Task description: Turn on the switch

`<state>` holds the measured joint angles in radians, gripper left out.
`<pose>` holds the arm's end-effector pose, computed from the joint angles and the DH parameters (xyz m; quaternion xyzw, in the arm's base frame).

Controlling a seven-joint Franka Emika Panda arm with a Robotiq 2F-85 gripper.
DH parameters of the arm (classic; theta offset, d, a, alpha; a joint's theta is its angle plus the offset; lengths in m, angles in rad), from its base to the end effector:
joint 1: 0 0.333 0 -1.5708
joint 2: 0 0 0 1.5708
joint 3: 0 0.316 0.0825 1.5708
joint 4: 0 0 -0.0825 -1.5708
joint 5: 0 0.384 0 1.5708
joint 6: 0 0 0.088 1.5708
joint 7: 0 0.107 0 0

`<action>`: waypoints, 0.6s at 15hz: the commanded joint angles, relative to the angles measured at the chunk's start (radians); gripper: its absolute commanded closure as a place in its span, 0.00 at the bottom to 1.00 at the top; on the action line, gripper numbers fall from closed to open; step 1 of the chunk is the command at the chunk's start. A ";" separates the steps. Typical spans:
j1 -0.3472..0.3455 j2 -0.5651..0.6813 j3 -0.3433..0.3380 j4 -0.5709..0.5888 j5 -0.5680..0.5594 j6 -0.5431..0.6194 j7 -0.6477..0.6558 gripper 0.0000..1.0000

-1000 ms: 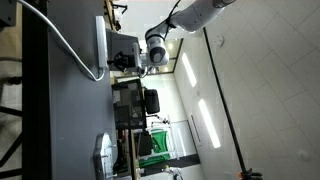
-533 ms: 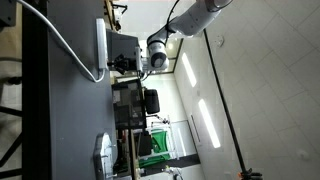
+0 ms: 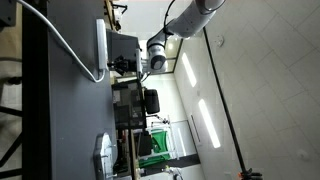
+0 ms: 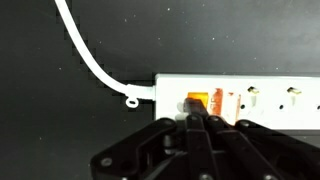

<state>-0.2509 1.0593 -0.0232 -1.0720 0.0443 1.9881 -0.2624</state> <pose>0.7309 -0.1969 0.1631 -0.9973 0.0111 0.0665 0.0276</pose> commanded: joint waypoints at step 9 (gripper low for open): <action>-0.044 -0.091 0.051 0.016 0.060 -0.098 -0.078 1.00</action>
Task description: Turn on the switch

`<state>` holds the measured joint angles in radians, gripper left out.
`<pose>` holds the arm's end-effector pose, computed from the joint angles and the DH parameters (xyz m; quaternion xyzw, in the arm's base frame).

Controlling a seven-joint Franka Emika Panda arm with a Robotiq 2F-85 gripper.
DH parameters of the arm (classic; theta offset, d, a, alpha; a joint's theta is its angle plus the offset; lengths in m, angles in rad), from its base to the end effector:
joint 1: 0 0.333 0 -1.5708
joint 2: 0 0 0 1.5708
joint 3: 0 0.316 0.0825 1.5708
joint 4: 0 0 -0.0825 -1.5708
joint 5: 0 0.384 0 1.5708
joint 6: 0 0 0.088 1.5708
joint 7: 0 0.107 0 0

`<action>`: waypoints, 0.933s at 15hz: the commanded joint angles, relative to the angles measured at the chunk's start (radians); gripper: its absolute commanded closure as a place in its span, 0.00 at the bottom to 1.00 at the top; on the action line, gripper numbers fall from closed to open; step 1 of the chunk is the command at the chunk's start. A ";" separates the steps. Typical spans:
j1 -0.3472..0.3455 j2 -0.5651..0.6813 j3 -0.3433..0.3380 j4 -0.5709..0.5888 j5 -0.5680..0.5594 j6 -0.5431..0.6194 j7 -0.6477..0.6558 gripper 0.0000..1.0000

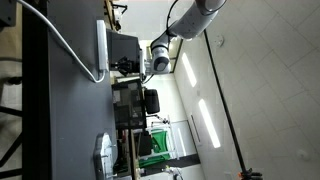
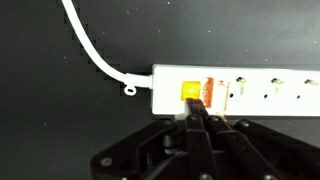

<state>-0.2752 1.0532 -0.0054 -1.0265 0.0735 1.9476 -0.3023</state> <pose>0.7360 -0.2056 0.1851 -0.9973 0.0037 0.0543 0.0484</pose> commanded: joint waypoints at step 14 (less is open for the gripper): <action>0.001 -0.254 0.010 -0.124 -0.025 -0.164 -0.062 0.25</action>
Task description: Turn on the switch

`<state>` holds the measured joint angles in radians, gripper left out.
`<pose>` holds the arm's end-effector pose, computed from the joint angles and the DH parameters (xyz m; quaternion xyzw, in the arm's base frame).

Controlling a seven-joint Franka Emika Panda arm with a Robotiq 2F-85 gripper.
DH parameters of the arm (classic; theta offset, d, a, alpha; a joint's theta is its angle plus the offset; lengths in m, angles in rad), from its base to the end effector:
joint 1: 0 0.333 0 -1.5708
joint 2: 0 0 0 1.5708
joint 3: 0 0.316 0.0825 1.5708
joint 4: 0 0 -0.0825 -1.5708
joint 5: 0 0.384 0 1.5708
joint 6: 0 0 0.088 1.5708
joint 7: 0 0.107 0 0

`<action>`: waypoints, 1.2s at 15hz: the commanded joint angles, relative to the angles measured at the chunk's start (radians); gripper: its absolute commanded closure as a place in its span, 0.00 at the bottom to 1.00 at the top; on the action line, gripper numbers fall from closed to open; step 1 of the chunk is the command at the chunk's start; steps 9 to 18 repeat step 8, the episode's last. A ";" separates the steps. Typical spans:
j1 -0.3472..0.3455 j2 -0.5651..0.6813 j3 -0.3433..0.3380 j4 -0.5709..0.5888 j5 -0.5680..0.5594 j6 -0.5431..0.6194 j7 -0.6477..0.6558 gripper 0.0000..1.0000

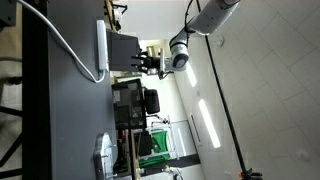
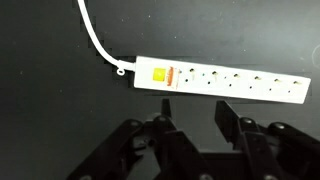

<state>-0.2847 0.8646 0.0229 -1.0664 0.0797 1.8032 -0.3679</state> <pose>0.7307 -0.1946 0.3003 -0.9961 -0.0378 0.0460 0.0644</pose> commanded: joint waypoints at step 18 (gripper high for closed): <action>0.008 -0.060 -0.022 -0.096 -0.032 -0.016 -0.004 0.13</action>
